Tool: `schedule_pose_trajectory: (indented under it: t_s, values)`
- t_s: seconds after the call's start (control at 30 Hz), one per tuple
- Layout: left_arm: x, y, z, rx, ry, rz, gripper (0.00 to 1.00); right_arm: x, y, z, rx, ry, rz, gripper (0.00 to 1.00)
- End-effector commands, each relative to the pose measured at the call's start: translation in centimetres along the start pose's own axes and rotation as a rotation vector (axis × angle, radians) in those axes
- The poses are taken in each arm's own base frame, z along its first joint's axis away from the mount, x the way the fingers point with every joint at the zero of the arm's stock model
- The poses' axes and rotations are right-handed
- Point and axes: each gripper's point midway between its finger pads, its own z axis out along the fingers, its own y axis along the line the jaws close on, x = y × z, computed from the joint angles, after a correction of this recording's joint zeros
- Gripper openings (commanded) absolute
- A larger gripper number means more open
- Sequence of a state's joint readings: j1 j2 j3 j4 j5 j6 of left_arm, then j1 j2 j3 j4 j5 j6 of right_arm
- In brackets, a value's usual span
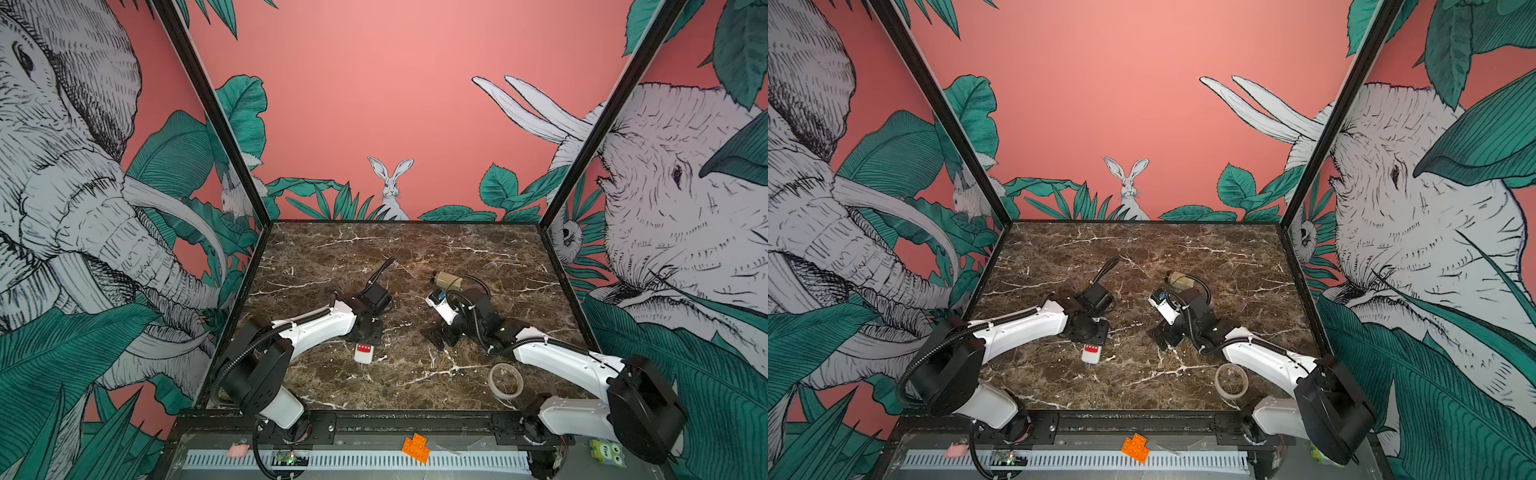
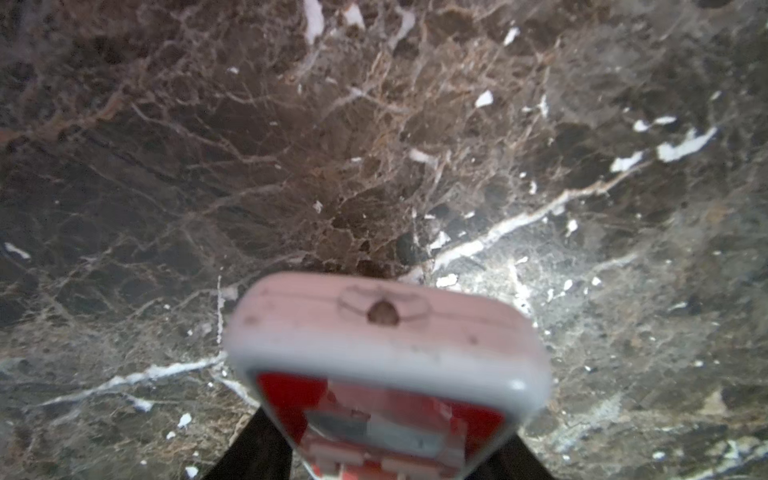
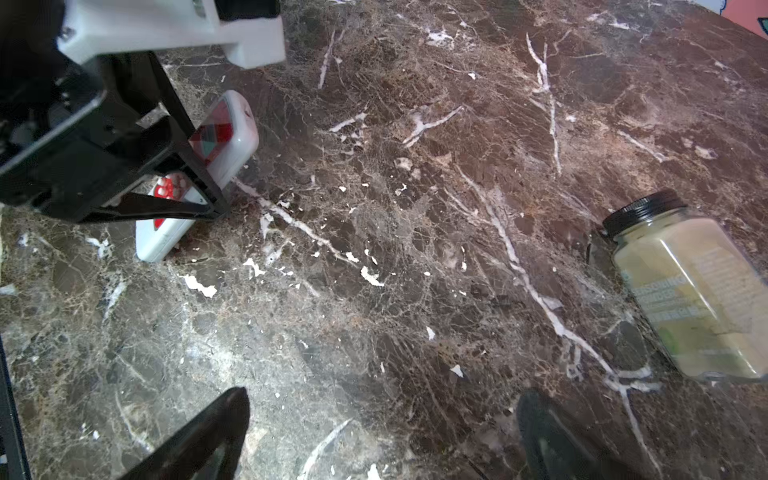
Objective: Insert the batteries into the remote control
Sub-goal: 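Lower the remote face up onto the table with the left gripper and release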
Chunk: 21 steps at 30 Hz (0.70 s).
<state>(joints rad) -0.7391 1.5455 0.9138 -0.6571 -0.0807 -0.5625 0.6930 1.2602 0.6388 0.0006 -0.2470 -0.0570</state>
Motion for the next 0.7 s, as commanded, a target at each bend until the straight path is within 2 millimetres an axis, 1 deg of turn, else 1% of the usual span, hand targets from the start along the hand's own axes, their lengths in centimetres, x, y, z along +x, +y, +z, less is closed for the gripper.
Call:
schedule_pose_trajectory:
  t_s: [0.0,0.5,0.67]
  values:
    - [0.4,0.7,0.9,-0.044,0.016,-0.016,0.01,-0.5,0.2,0.1,-0.006,-0.031,-0.022,0.99]
    - [0.1,0.8,2.7,-0.073,0.03,-0.019,0.0,-0.3,0.1,0.2,-0.001,-0.03,-0.026,0.99]
    - [0.1,0.7,3.3,-0.078,0.039,-0.02,0.03,-0.2,0.0,0.1,0.003,-0.028,-0.027,0.99]
